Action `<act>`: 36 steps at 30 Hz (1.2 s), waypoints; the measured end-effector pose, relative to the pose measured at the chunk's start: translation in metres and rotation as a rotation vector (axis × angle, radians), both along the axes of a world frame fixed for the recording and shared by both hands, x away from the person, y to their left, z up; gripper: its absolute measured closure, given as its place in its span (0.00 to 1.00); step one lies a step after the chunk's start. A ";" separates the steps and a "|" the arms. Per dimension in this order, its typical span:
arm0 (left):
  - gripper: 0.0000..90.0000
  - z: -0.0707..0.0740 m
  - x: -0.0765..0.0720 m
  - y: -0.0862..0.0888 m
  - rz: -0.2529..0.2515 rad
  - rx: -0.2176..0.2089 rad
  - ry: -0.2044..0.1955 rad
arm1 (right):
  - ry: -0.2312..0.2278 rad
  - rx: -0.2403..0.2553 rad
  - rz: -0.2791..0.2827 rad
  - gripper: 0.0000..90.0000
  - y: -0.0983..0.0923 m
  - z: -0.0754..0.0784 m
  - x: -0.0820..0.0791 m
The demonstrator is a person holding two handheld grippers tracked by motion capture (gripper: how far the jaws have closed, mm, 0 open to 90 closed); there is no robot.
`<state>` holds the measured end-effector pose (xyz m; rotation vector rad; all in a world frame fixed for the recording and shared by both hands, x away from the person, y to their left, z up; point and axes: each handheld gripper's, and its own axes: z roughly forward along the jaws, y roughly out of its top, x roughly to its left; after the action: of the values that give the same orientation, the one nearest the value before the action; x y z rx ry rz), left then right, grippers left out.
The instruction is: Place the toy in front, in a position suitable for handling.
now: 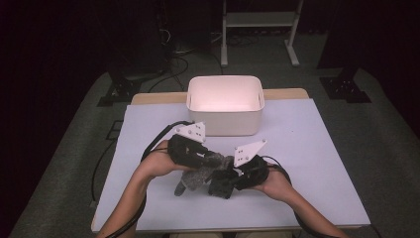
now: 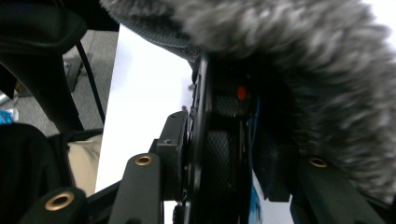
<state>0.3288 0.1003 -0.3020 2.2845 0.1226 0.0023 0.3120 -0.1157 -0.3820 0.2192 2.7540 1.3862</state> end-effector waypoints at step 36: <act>0.85 -0.071 0.003 -0.048 -0.030 0.166 0.072 | 0.076 0.030 -0.083 0.66 -0.071 -0.020 -0.012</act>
<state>0.3317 0.0526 -0.3730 2.4527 0.1290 -0.0883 0.3002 -0.1863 -0.4016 0.3911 2.7504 1.4287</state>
